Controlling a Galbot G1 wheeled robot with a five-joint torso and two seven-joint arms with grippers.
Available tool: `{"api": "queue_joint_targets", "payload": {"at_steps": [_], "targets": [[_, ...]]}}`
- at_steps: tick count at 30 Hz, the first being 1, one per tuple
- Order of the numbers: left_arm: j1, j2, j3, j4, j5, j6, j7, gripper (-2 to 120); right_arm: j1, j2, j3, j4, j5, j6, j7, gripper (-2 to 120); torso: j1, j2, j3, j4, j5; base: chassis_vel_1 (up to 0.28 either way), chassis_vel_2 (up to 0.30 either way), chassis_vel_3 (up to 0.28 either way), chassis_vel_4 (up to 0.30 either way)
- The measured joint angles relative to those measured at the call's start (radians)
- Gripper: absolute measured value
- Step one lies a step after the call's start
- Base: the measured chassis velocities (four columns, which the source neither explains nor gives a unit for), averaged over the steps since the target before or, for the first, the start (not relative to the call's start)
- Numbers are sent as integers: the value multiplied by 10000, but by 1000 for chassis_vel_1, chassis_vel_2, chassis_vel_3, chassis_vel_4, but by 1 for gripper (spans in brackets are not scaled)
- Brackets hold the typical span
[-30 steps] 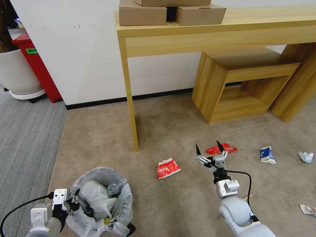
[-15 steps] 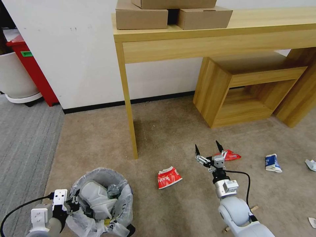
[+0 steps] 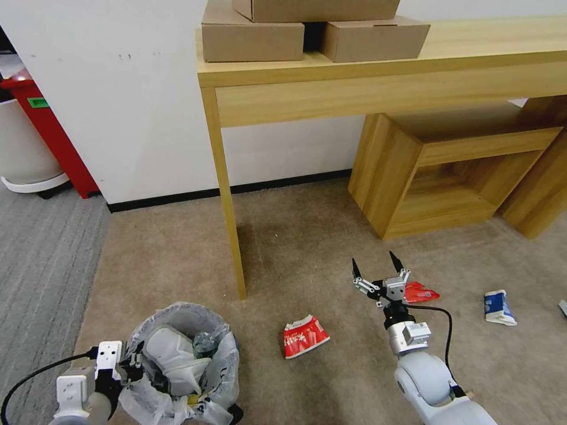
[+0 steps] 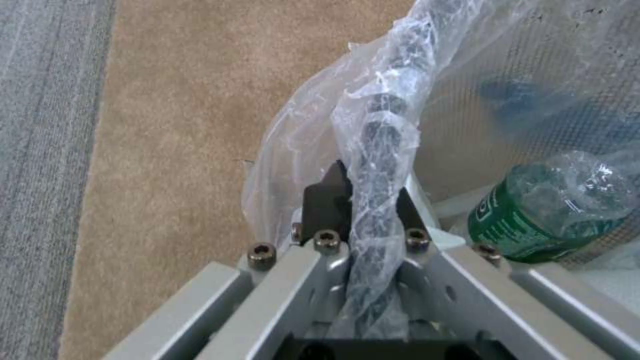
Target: Pick up the trash bin and place the garbage on the floor into it.
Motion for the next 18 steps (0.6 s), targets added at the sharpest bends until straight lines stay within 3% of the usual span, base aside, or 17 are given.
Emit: {"api": "queue_joint_targets", "payload": {"at_steps": [18], "targets": [[-207, 54, -25, 38, -288, 12, -11, 0, 214, -91, 32, 31, 18, 406, -364, 100, 0, 0, -1, 0, 0, -9, 5, 7, -9]]}}
